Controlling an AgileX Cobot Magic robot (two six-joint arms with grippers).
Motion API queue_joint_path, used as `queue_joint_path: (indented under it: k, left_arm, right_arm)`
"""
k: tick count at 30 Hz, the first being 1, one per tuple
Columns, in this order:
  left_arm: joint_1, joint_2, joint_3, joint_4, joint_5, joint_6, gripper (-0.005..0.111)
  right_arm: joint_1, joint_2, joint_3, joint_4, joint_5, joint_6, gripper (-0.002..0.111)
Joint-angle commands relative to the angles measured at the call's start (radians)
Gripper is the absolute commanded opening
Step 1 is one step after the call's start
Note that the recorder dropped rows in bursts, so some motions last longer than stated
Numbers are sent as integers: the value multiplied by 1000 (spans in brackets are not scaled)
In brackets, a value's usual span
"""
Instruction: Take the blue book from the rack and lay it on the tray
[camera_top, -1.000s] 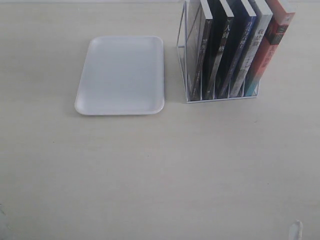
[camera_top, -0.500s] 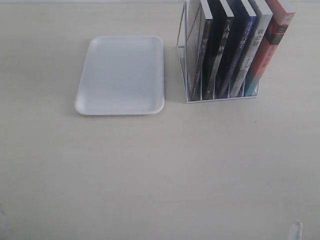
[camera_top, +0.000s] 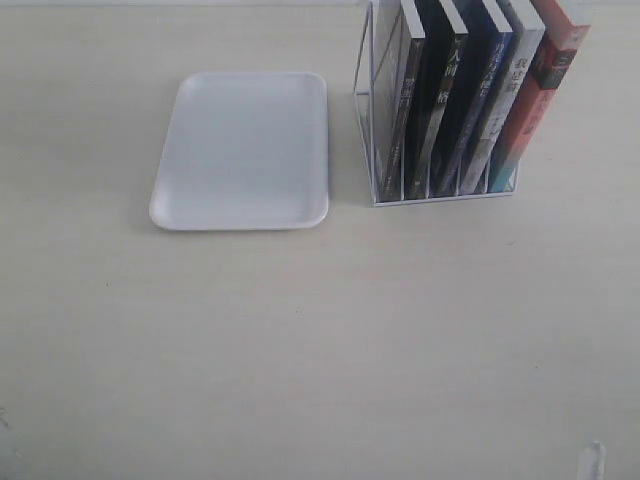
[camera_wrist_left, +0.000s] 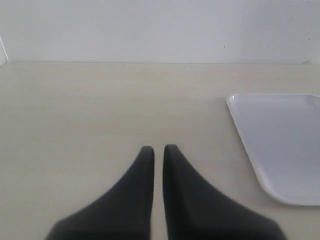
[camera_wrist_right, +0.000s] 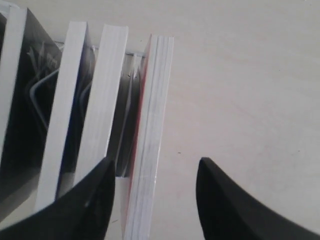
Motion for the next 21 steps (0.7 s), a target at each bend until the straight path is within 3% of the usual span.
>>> queue_joint_path:
  k: [1, 21]
  left_arm:
    - [-8, -2, 4, 2, -6, 2, 6]
    - [-8, -2, 4, 2, -6, 2, 6]
  right_arm:
    - [-3, -3, 41, -53, 0, 5, 48]
    - [-3, -3, 52, 5, 0, 5, 47]
